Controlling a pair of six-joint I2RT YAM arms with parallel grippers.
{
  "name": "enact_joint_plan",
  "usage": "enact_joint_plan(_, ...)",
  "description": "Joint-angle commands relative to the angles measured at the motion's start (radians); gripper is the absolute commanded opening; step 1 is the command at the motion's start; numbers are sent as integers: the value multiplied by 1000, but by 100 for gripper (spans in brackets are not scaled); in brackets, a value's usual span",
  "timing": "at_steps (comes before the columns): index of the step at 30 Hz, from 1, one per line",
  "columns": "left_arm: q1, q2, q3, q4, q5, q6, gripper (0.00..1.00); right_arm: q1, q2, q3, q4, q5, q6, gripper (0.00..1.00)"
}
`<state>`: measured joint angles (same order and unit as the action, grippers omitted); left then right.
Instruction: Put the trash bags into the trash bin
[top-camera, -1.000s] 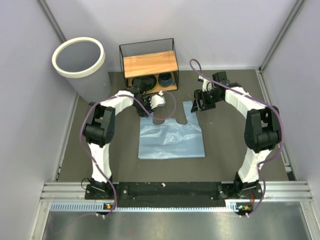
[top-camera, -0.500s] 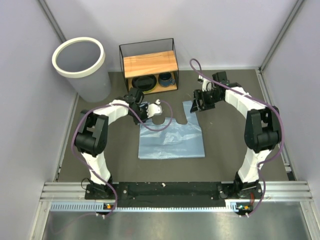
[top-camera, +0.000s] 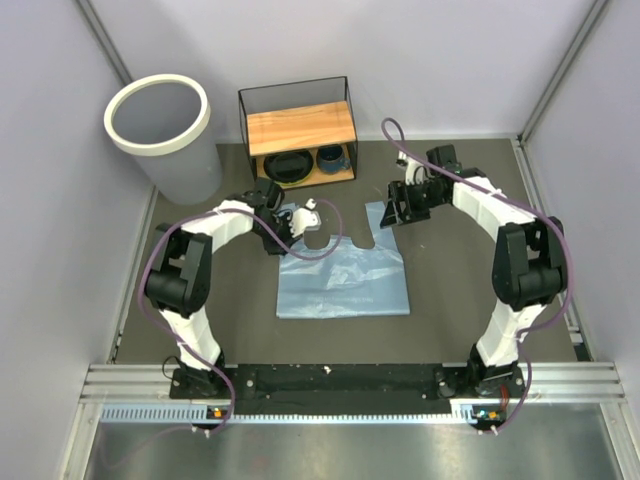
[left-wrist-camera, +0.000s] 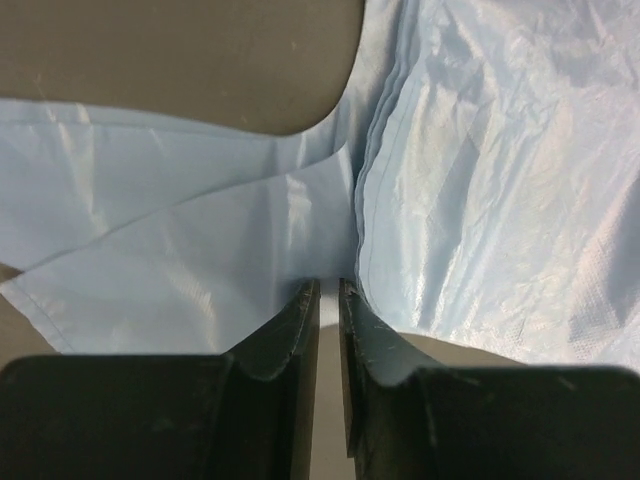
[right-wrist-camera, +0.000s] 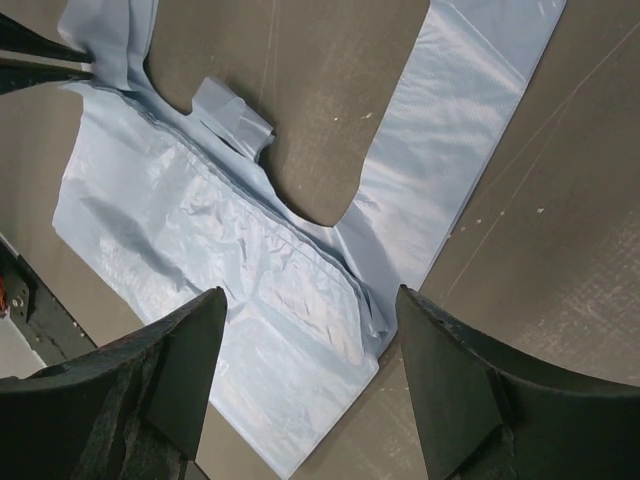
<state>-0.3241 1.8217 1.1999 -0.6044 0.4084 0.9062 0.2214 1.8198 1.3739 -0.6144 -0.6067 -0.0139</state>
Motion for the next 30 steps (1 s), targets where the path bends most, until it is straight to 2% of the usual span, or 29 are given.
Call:
enact_joint_plan(1,51,-12,15,-37,21,-76,23,7,-65,4,18,-25,6,70)
enact_joint_plan(2,86,-16,29,-32,32,-93,28,10,-68,4,16,-27,6,70)
enact_joint_plan(3,106,-21,41,-31,80,-131,38,9,-68,4,15,-30,6,70)
enact_joint_plan(7,204,-55,66,84,149,-271,57,9,-70,4,10,-33,5,71)
enact_joint_plan(10,235,-20,95,134,110,-342,62,9,-68,7,10,-34,3,71)
enact_joint_plan(18,232,62,145,196,24,-421,70,7,-70,10,10,-48,6,71)
enact_joint_plan(26,178,123,185,206,-72,-385,69,10,-60,19,10,-42,8,71)
enact_joint_plan(30,140,156,204,169,-172,-374,66,9,-66,17,7,-38,6,72)
